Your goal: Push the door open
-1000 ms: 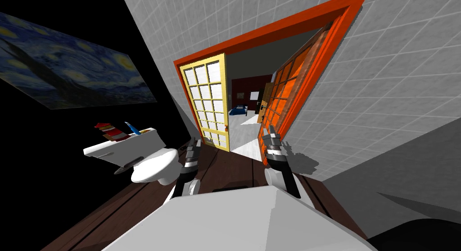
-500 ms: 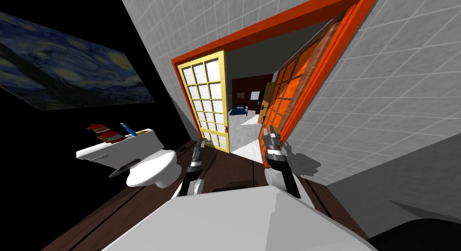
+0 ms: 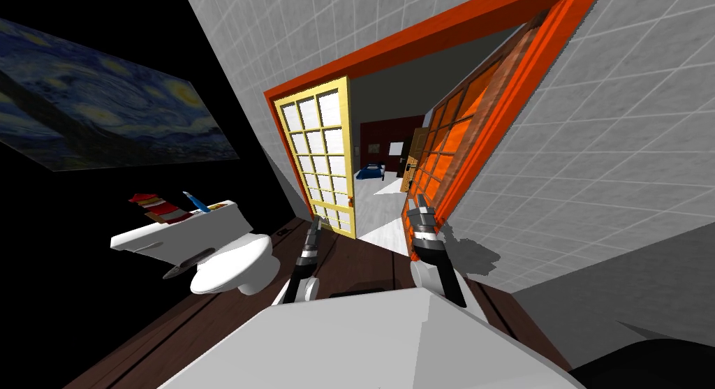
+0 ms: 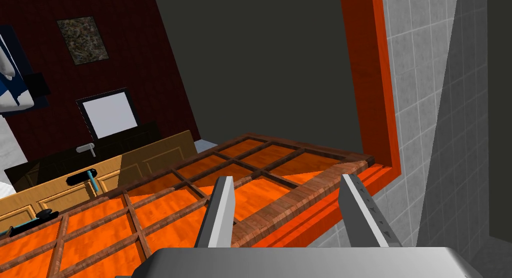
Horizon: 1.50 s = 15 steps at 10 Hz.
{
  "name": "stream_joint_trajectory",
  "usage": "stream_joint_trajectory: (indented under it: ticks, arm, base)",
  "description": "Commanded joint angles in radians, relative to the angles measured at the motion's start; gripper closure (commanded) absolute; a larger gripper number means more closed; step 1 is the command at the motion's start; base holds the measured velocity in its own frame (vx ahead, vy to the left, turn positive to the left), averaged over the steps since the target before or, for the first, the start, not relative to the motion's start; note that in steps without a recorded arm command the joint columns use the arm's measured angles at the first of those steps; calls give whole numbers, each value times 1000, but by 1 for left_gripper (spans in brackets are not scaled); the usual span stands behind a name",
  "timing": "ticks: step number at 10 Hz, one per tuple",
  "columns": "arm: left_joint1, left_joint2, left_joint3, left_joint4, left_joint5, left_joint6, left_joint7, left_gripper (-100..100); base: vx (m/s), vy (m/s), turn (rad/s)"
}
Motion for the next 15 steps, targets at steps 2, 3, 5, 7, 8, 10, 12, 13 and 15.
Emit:
stream_joint_trajectory:
  ticks: [2, 3, 5, 7, 8, 10, 12, 13, 15]
  arm:
    - [-29, 4, -20, 68, 3, -16, -47, -100]
    - [-47, 9, -33, 105, 5, -28, -76, -100]
    - [-66, 13, -46, 151, 7, -39, -105, -100]
    - [-85, 18, -59, 194, 9, -51, -134, -100]
    - [-104, 22, -72, 232, 12, -62, -164, -100]
    - [-123, 27, -85, 280, 14, -74, -193, -100]
    - [-142, 31, -98, 323, 16, -86, -223, -100]
    - [-161, 36, -111, 355, 19, -98, -252, -100]
    - [-180, 40, -125, 409, 21, -109, -282, -100]
  base:
    - [72, -23, 11]
    - [57, -12, 9]
    - [66, -15, 11]
    - [51, -19, 8]
    - [45, -17, 11]
    - [69, -24, 11]
    - [54, -17, 8]
    - [49, -18, 11]
    - [49, -12, 8]
